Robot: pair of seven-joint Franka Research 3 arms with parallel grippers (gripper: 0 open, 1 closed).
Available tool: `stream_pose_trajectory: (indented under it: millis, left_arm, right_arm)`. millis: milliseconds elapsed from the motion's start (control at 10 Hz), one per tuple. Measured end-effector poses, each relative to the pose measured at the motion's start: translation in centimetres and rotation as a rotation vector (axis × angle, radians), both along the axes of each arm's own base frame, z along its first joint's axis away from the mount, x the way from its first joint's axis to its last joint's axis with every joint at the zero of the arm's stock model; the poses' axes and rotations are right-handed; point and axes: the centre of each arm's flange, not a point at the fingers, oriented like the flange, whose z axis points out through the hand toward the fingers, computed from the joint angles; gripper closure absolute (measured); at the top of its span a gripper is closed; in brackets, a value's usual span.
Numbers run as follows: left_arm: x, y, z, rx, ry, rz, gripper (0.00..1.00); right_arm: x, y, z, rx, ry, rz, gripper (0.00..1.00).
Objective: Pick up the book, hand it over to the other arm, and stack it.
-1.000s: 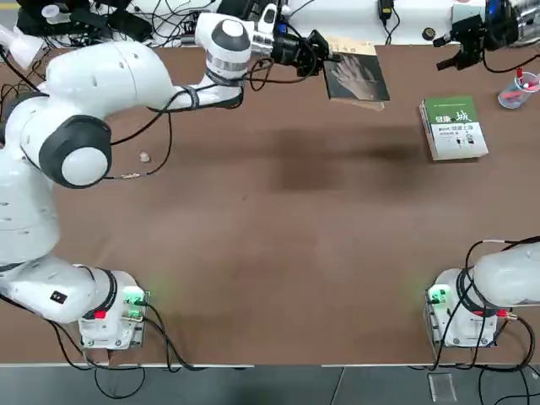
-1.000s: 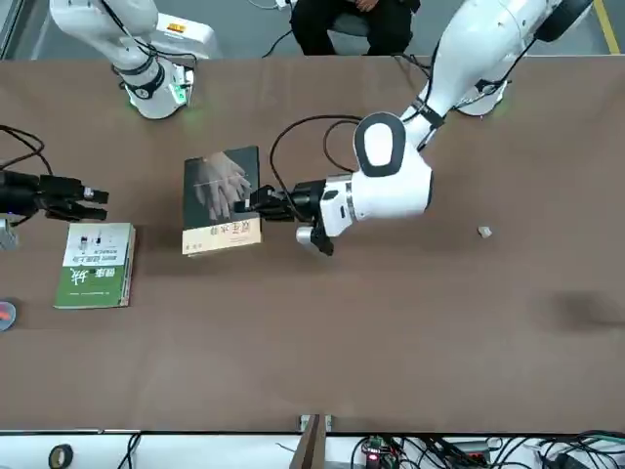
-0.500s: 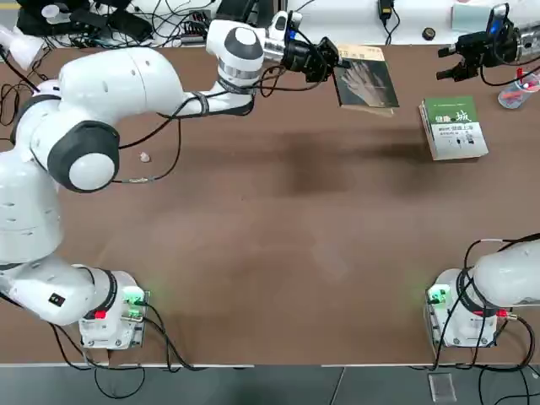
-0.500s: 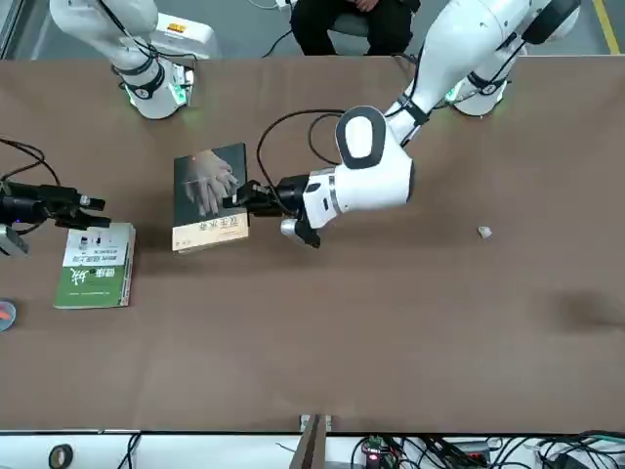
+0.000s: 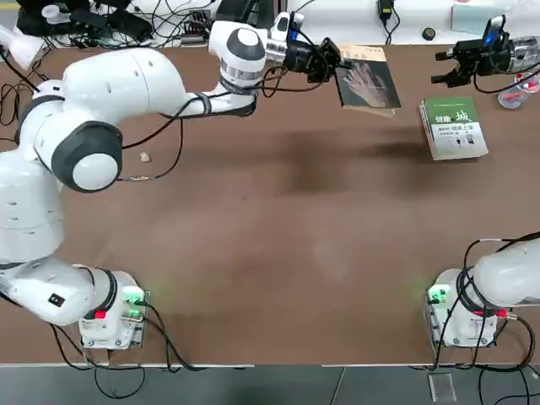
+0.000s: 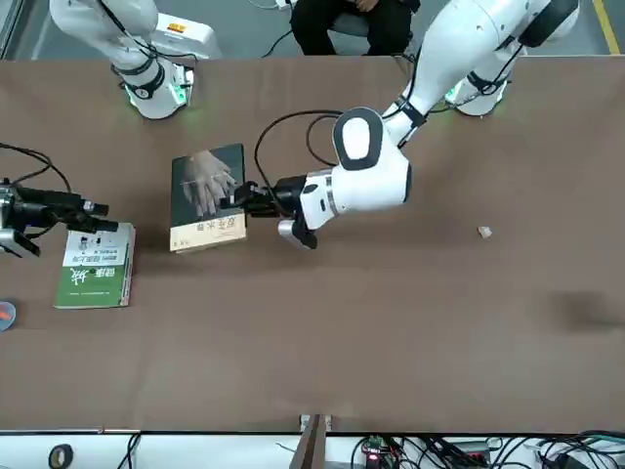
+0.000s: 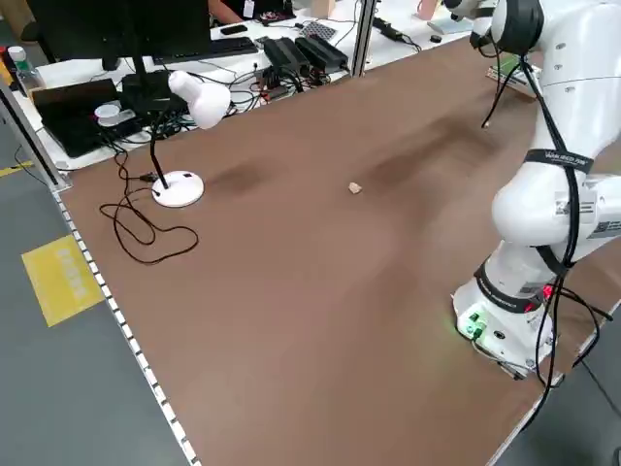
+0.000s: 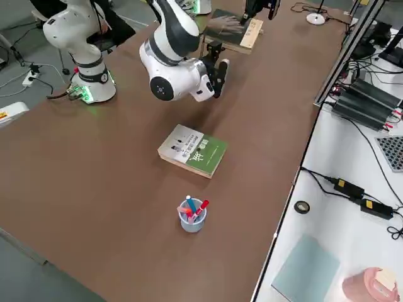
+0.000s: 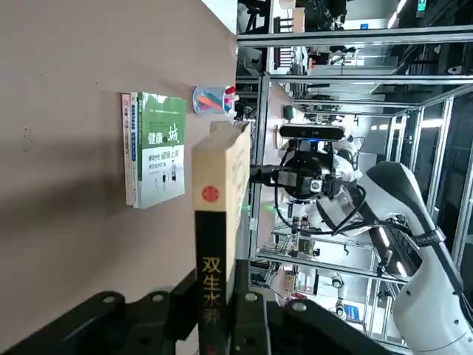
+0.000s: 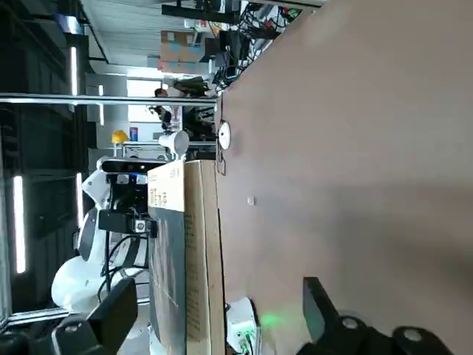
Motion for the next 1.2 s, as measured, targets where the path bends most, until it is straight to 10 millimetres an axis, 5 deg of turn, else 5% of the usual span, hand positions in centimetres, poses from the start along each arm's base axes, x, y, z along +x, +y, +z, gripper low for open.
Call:
stream_pose_trajectory:
  millis: [1200]
  left_arm:
    - [-0.6, -1.3, 0.1, -0.011, -0.003, -0.016, 0.81]
  right_arm:
    - [-1.3, 2.9, -5.7, 0.141, 0.031, -0.041, 0.01]
